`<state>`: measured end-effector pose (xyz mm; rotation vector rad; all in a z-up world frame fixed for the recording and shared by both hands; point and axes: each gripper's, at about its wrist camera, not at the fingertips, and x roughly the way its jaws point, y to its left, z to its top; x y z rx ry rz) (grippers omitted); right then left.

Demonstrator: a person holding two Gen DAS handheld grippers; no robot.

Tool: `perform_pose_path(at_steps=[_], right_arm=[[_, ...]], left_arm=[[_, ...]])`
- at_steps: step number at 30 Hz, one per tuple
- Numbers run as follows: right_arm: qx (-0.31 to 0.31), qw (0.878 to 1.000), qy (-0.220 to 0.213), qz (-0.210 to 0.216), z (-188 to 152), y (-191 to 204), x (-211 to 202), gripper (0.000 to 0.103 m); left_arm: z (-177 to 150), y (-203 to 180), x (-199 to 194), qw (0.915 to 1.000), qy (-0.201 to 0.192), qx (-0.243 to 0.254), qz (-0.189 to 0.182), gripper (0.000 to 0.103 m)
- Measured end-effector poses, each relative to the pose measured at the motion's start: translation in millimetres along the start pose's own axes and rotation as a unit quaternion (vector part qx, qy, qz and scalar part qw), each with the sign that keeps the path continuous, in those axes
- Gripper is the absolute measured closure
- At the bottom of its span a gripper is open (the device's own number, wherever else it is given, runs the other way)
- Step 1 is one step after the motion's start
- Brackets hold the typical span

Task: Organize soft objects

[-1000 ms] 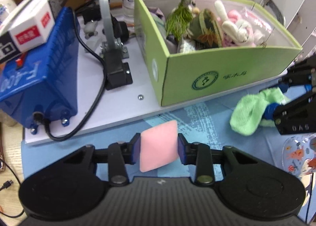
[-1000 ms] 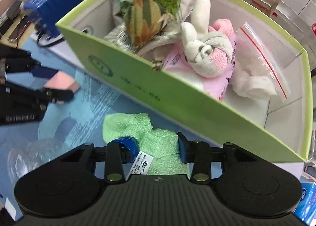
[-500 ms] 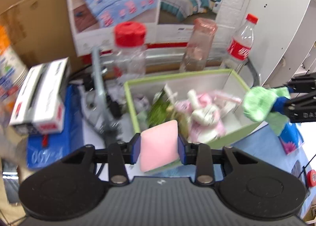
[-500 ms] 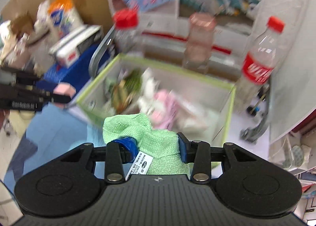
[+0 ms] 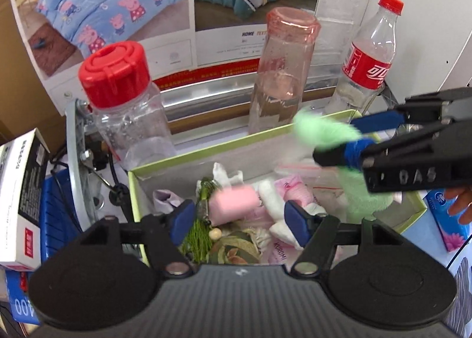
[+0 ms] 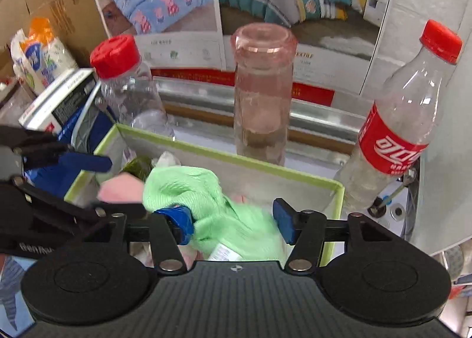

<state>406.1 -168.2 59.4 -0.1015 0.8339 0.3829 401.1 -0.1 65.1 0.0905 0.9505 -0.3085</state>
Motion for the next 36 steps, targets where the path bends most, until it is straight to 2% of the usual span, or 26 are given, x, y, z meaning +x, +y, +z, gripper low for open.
perform_pose_path(at_steps=[3, 10, 15, 23, 30, 35, 36], right_arm=[[0.011, 1.000, -0.018, -0.007, 3, -1, -6, 0.053], [0.010, 1.000, -0.012, -0.016, -7, 11, -25, 0.046], [0.009, 1.000, -0.018, -0.016, -21, 27, -52, 0.043], [0.026, 0.999, -0.038, -0.001, -59, 47, -105, 0.042], [0.031, 0.993, -0.117, -0.009, -98, 66, -169, 0.042], [0.014, 0.984, -0.170, -0.046, -128, 84, -210, 0.042], [0.011, 0.982, -0.178, -0.057, -134, 87, -217, 0.042]], left_arm=[[-5, 1, -8, 1.0000, -0.004, 0.000, 0.005, 0.035], [-25, -1, -40, 0.9998, -0.017, -0.005, 0.012, 0.034], [-55, -10, -70, 0.9994, -0.032, -0.006, 0.016, 0.034], [-110, -35, -130, 0.9965, -0.077, 0.007, 0.030, 0.031], [-145, -56, -175, 0.9908, -0.125, 0.014, 0.050, 0.028], [-165, -70, -195, 0.9867, -0.153, 0.009, 0.054, 0.023], [-169, -73, -198, 0.9858, -0.158, 0.008, 0.056, 0.019]])
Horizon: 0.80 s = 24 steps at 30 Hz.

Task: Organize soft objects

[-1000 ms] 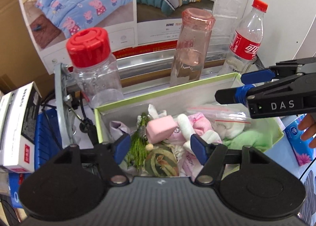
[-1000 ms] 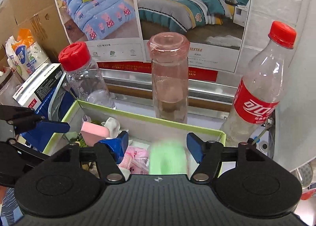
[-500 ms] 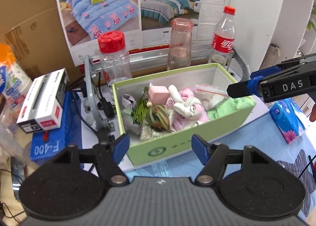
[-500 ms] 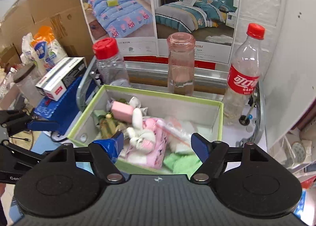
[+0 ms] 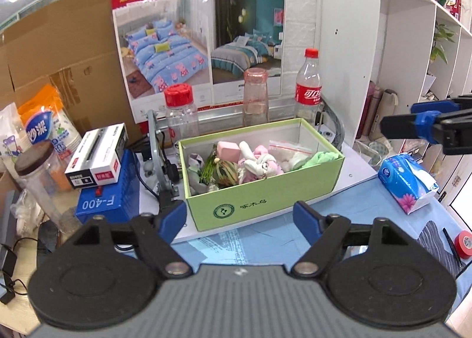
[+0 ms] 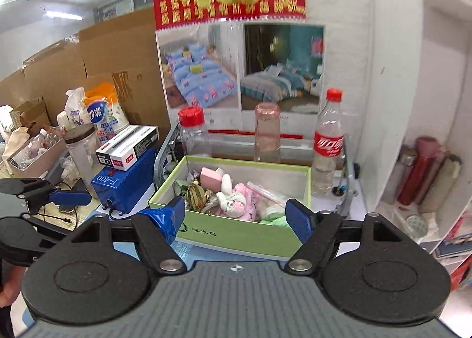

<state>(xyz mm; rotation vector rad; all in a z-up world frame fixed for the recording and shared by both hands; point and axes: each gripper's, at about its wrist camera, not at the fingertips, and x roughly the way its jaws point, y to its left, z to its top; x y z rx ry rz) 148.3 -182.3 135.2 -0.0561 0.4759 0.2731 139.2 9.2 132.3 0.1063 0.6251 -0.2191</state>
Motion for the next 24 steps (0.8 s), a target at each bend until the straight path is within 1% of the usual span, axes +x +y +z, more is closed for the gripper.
perform_pose_path(at_steps=[1, 4, 7, 10, 13, 15, 16, 20, 24], right_arm=[[-0.004, 1.000, -0.012, -0.009, -3, 2, -9, 0.042], [-0.013, 0.999, -0.043, -0.029, -12, 10, -37, 0.042], [-0.015, 0.997, -0.069, -0.038, -25, 19, -58, 0.042], [-0.008, 0.995, -0.087, -0.044, -43, 27, -68, 0.042], [0.019, 0.993, -0.099, -0.054, -65, 31, -64, 0.041], [0.059, 0.989, -0.107, -0.082, -85, 33, -54, 0.041], [0.075, 0.988, -0.103, -0.087, -92, 34, -47, 0.041], [0.134, 0.980, -0.101, -0.107, -126, 33, -23, 0.041], [0.166, 0.974, -0.103, -0.118, -155, 30, -12, 0.041]], left_arm=[[-3, -3, -5, 1.0000, -0.006, -0.001, 0.002, 0.015], [-12, -11, -21, 0.9995, -0.030, -0.004, 0.009, 0.015], [-22, -16, -36, 0.9987, -0.047, -0.017, 0.009, 0.015], [-37, -20, -46, 0.9982, -0.051, -0.032, 0.000, 0.013], [-55, -24, -50, 0.9975, -0.050, -0.050, -0.002, 0.012], [-67, -26, -47, 0.9969, -0.043, -0.066, 0.006, 0.012], [-73, -26, -44, 0.9966, -0.041, -0.071, 0.011, 0.012], [-96, -28, -30, 0.9936, -0.036, -0.096, 0.049, 0.012], [-117, -30, -17, 0.9907, -0.038, -0.104, 0.079, 0.012]])
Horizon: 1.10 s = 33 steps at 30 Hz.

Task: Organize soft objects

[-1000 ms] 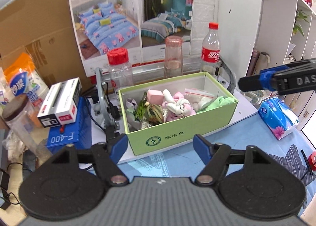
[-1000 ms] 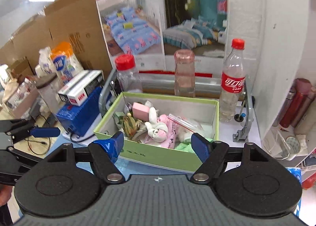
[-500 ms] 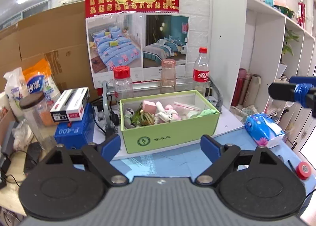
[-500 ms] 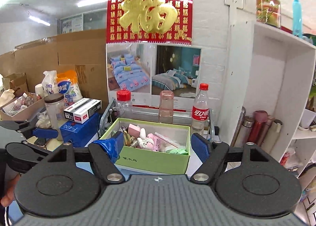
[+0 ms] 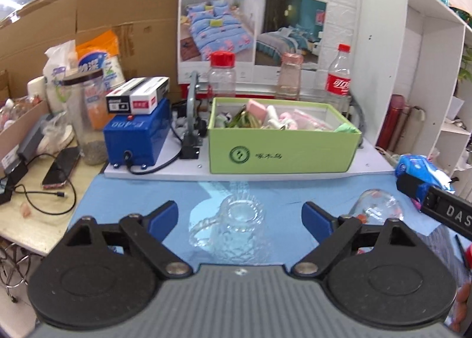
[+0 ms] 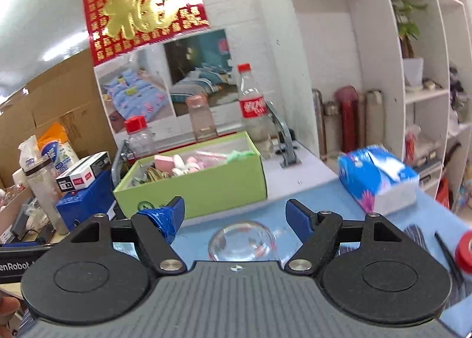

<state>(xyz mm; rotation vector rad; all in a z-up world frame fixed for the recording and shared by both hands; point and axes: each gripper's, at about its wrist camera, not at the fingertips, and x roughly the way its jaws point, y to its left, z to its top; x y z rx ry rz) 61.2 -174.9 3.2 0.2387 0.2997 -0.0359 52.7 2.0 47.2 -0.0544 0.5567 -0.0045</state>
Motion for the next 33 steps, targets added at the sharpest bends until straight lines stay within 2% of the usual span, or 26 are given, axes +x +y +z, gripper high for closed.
perform_pose_path(at_steps=[4, 10, 16, 21, 27, 33], right_arm=[[0.007, 1.000, 0.002, 0.000, -21, -10, 0, 0.041], [0.003, 1.000, 0.007, 0.011, -39, -15, -7, 0.041], [-0.017, 0.999, 0.000, 0.031, -51, -6, -16, 0.041], [-0.036, 0.998, 0.010, 0.051, -64, 2, -20, 0.041], [-0.039, 0.998, 0.014, 0.046, -69, 4, -23, 0.041], [-0.027, 0.999, 0.012, 0.046, -68, -2, -26, 0.041]], left_arm=[[-18, -5, 10, 1.0000, 0.003, 0.004, 0.006, 0.012], [-39, -12, 24, 0.9993, 0.036, 0.008, 0.005, 0.012], [-55, -8, 20, 0.9992, 0.033, 0.015, 0.013, 0.012], [-68, -8, 16, 0.9987, 0.040, 0.024, 0.021, 0.012], [-70, -12, 8, 0.9983, 0.041, 0.040, -0.006, 0.012], [-73, -16, 5, 0.9977, 0.043, 0.051, -0.012, 0.012]])
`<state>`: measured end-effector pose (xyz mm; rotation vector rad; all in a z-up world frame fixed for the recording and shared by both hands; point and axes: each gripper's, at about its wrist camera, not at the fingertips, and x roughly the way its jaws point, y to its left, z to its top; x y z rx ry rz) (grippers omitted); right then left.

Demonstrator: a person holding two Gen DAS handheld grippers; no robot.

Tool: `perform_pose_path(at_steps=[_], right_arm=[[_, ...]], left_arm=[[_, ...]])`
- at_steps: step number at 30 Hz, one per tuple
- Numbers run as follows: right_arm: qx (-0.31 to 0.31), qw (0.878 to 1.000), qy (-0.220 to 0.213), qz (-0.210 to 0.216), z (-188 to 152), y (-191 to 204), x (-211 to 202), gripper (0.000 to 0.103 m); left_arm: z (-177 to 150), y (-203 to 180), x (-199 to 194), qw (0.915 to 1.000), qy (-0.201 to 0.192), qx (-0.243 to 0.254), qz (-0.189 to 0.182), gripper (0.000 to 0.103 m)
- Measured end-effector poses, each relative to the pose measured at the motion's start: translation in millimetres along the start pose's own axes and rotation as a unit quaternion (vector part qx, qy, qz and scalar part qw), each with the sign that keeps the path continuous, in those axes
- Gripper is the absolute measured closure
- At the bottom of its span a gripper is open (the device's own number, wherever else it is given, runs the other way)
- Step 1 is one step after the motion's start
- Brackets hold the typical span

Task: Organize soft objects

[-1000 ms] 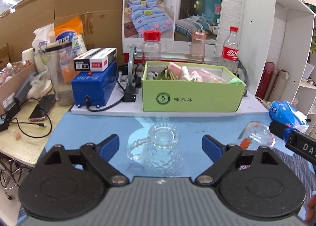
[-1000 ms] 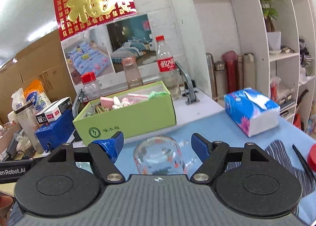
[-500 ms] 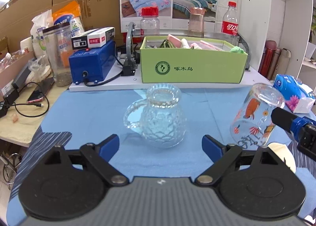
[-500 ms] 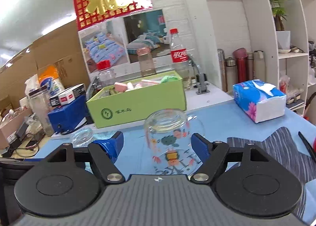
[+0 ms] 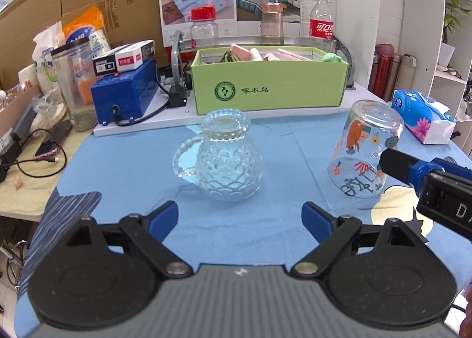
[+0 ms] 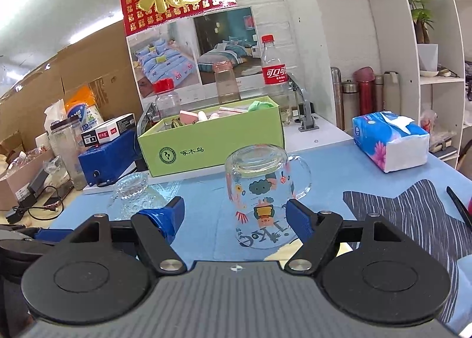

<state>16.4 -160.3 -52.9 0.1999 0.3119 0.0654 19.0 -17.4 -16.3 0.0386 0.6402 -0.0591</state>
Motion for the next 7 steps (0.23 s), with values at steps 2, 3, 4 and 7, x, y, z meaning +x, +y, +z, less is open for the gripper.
perform_pose_path(at_steps=[2, 3, 4, 7], right_arm=[[0.006, 1.000, 0.001, 0.004, -0.8, -1.5, -0.5, 0.041], [0.009, 1.000, 0.001, 0.005, -1.0, -2.2, -0.5, 0.041], [0.012, 1.000, 0.001, 0.005, -1.0, -2.9, -0.3, 0.041], [0.016, 1.000, 0.001, 0.004, -1.5, -4.1, 0.0, 0.041]], left_arm=[[-1.1, 1.8, -0.9, 0.9999, -0.004, -0.005, -0.009, 0.012], [-1.6, 1.9, -1.8, 0.9999, -0.008, -0.006, -0.009, 0.012], [-1.6, 2.0, -2.7, 0.9999, -0.011, -0.007, -0.007, 0.012], [-0.5, 1.8, -5.3, 0.9998, -0.020, -0.006, -0.002, 0.012]])
